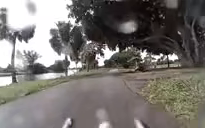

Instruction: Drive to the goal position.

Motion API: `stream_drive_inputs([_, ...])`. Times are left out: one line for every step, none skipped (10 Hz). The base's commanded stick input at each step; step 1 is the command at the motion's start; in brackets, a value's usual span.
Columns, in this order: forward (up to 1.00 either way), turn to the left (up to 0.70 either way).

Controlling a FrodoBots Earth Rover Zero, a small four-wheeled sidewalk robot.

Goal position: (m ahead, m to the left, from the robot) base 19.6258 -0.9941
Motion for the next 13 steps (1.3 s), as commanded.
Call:
stream_drive_inputs([1.00,-0.38])
stream_drive_inputs([1.00,-0.08])
stream_drive_inputs([1.00,0.00])
stream_drive_inputs([1.00,0.00])
stream_drive_inputs([1.00,0.00])
stream_drive_inputs([1.00,0.00])
stream_drive_inputs([1.00,0.00])
stream_drive_inputs([1.00,0.00])
stream_drive_inputs([1.00,0.00])
stream_drive_inputs([1.00,0.00])
stream_drive_inputs([1.00,0.00])
stream_drive_inputs([1.00,0.00])
stream_drive_inputs([1.00,0.00])
